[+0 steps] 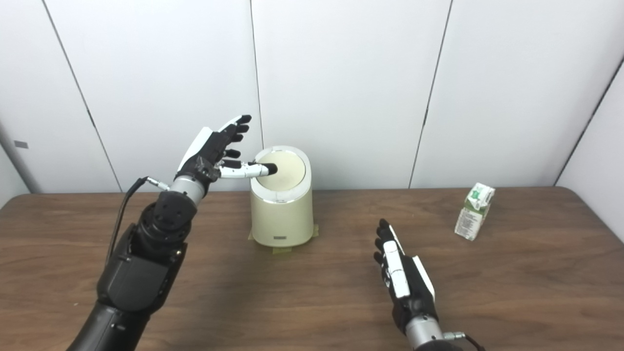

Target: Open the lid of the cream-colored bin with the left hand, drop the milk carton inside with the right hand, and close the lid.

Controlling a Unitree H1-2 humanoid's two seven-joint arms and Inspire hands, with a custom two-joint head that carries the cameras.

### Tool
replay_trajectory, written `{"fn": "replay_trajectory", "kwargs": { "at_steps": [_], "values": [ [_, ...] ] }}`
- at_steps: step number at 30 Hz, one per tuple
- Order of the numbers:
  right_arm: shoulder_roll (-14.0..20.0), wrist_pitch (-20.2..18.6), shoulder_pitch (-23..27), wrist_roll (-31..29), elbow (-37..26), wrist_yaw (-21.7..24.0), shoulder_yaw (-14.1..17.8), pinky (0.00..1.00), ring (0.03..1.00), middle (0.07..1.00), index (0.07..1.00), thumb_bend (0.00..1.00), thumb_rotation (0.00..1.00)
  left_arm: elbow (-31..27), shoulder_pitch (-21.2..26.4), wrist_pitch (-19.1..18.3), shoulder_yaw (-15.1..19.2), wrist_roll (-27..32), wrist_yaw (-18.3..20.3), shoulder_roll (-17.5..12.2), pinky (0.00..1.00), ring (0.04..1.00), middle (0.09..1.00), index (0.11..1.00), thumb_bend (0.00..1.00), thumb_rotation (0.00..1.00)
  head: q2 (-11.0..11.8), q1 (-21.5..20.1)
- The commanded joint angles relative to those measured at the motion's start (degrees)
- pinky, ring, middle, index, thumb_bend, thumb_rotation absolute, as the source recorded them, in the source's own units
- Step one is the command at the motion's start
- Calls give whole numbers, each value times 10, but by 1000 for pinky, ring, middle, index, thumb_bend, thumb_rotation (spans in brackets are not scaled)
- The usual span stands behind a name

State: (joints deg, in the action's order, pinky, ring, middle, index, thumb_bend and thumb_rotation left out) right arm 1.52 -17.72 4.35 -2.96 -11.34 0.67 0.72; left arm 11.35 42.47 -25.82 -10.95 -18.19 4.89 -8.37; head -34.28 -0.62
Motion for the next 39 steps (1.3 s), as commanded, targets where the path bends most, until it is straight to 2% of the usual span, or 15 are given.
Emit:
{"fn": "replay_trajectory", "kwargs": {
  "at_steps": [1,4,7,23,35,39],
  "values": [
    [1,17,18,2,-17,3,-1,984,988,1000,994,591,1000,10,50,20,-3,-11,-6,0,832,939,948,963,838,148,-2,0],
    [6,18,17,6,-16,6,-5,980,986,1000,997,609,1000,43,69,10,-17,-28,-6,1,810,931,949,967,845,153,-2,0],
    [5,14,15,5,-19,5,-6,984,987,1000,1000,609,1000,71,81,9,-33,-46,-10,0,739,898,936,954,857,147,-3,2],
    [3,3,11,14,-30,3,-16,931,957,978,981,633,1000,132,80,114,-85,-136,-60,-16,785,900,924,921,882,41,-10,4],
    [5,7,13,9,-29,6,-14,945,964,974,986,628,1000,152,81,135,-124,-211,-69,-34,805,879,895,900,933,0,-10,10],
    [9,11,13,5,-27,10,-12,963,975,985,998,634,1000,158,81,136,-134,-226,-59,-40,826,889,901,907,935,0,-11,10]
  ]
}}
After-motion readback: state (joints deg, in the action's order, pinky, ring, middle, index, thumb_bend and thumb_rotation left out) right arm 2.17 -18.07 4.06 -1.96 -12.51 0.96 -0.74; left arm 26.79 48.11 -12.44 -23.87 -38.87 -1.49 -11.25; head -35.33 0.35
